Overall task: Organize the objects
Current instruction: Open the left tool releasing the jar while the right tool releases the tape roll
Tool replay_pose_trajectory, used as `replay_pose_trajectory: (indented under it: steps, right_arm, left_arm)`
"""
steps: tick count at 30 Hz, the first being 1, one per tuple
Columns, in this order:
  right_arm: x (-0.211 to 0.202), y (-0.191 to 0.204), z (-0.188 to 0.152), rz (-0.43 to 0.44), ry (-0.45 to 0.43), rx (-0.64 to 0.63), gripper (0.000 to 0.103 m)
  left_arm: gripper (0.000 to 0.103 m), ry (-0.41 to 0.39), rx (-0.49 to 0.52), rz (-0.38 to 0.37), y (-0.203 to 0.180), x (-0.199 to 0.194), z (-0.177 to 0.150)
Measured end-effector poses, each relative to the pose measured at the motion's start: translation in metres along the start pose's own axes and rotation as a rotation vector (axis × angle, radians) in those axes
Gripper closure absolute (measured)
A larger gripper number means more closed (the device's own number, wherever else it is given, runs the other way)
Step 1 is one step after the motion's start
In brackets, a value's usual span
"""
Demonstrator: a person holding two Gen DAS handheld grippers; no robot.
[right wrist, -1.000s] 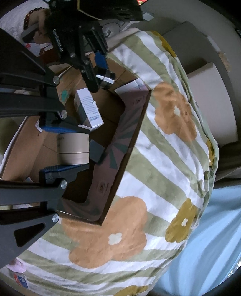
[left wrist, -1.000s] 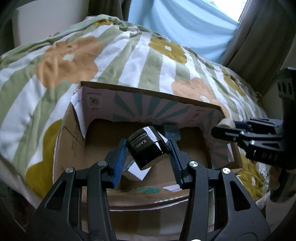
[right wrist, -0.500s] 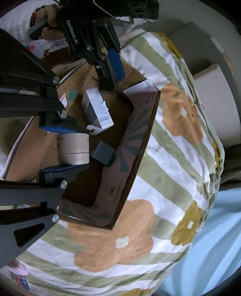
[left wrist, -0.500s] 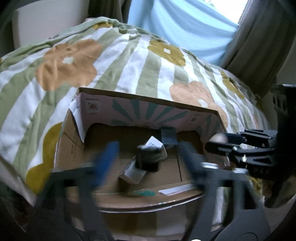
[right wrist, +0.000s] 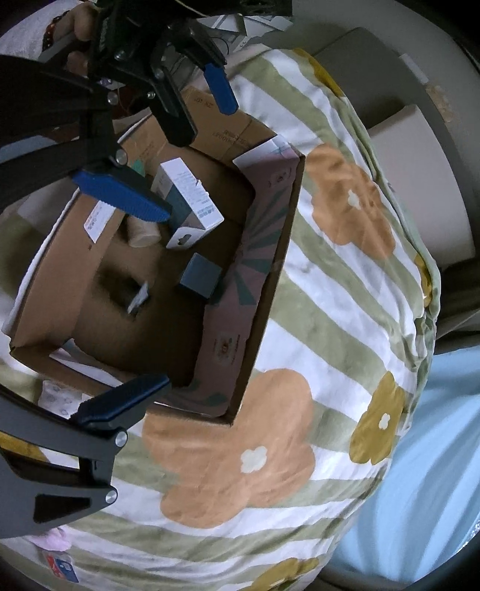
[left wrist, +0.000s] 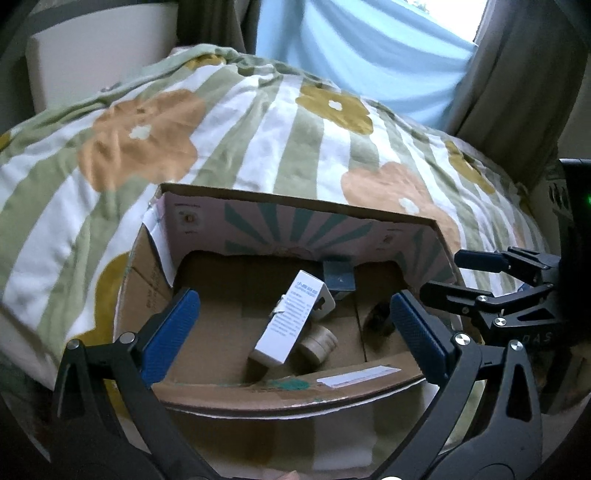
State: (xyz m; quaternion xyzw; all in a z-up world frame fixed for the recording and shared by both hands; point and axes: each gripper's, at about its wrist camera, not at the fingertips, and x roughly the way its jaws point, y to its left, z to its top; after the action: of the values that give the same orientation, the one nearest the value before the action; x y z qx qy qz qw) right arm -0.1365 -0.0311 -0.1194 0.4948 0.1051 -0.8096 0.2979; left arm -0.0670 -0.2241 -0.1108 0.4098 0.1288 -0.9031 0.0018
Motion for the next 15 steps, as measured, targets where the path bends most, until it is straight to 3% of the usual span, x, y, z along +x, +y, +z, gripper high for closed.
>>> replay_pose_trajectory:
  steps: [15]
  right_arm:
    - [-0.013, 0.008, -0.010, -0.052, -0.016, -0.043, 0.021]
  left_arm:
    - [0.000, -0.018, 0.001, -0.008, -0.008, -0.016, -0.008]
